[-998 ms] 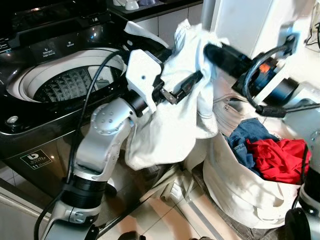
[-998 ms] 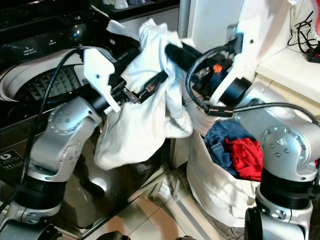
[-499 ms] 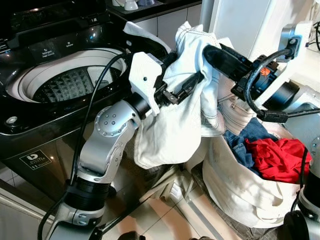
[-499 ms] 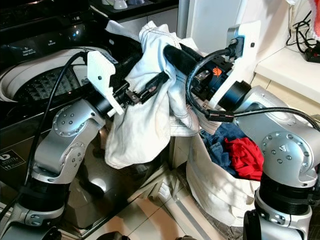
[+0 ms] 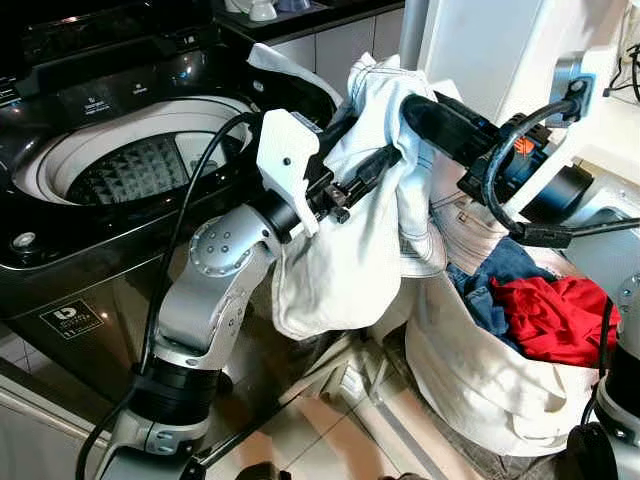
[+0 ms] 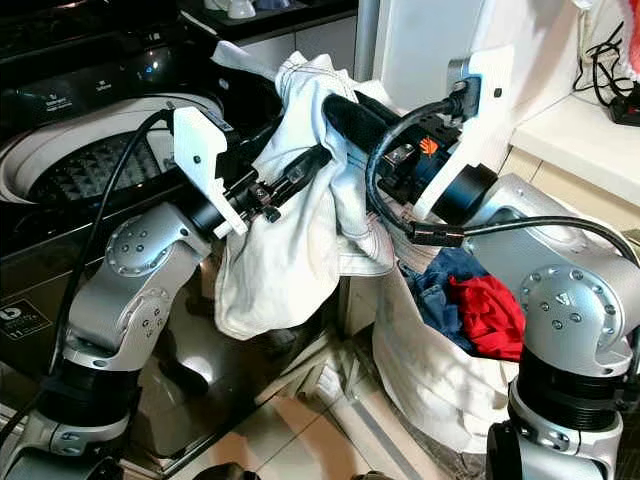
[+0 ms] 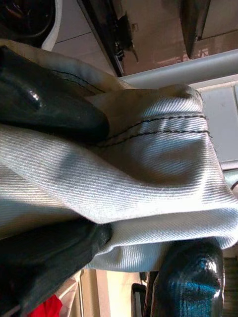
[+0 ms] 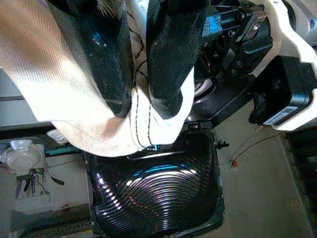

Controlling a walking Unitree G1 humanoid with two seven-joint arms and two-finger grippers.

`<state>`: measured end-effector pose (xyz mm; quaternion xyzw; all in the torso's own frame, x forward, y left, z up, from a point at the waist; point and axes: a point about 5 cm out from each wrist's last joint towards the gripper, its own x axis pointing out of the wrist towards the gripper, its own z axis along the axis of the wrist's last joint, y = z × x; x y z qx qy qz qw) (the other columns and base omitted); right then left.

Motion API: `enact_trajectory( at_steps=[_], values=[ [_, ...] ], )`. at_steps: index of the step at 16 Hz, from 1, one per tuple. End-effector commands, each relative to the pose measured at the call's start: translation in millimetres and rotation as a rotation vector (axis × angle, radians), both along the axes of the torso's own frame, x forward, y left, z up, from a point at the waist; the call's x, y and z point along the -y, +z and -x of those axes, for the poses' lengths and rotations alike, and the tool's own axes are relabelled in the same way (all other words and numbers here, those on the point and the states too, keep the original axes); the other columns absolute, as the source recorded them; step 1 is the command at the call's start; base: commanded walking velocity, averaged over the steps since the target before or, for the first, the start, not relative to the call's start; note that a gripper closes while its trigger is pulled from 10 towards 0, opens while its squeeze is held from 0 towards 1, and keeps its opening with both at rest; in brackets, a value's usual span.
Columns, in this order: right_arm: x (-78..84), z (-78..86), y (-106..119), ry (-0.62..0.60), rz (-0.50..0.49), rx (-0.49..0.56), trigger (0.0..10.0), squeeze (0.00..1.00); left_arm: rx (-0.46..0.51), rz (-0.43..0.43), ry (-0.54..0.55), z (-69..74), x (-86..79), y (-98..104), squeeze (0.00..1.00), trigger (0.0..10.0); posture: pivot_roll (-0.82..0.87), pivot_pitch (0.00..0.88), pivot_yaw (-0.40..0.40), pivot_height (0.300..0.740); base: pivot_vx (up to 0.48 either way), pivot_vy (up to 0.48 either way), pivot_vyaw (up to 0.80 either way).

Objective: Clothes washing

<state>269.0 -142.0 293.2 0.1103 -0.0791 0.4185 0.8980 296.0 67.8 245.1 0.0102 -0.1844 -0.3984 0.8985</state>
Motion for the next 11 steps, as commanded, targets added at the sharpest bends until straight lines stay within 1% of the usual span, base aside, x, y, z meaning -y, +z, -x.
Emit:
enact_trajectory(
  at_steps=[1,5,8,9,10,11],
  values=[
    [-13.3,13.8,6.3,0.102,0.009,0.052,0.0,0.0,-0.003,0.001,0.033,-3.1,-5.0,1.0,0.0,0.0,-0.06,0.0,0.055,0.74,0.0,0.0,0.0],
    [-14.1,14.0,5.2,0.102,0.01,0.049,0.0,0.0,-0.005,-0.005,0.082,-8.3,-11.2,0.2,0.0,0.0,-0.05,0.0,0.055,0.74,0.0,0.0,0.0],
    [-15.0,14.0,3.6,0.1,0.013,0.046,0.0,0.0,-0.01,-0.017,0.133,-15.0,-20.4,-0.3,0.0,0.0,-0.05,0.0,0.059,0.74,0.0,0.0,0.0],
    [-14.9,13.5,2.6,0.098,0.008,0.036,2.7,0.0,-0.01,-0.017,0.149,-17.1,-23.4,0.5,0.0,0.0,-0.05,0.0,0.06,0.74,0.0,0.0,0.0],
    [-14.6,12.3,1.5,0.086,0.009,0.028,10.0,1.0,-0.012,-0.017,0.159,-18.5,-25.3,0.5,0.0,0.0,-0.05,0.0,0.062,0.74,0.0,0.0,0.0],
    [-14.1,11.4,0.9,0.084,0.005,0.024,10.0,1.0,-0.011,-0.024,0.181,-21.2,-28.1,0.5,0.0,0.0,-0.05,0.0,0.063,0.74,0.0,0.0,0.0]
  ],
)
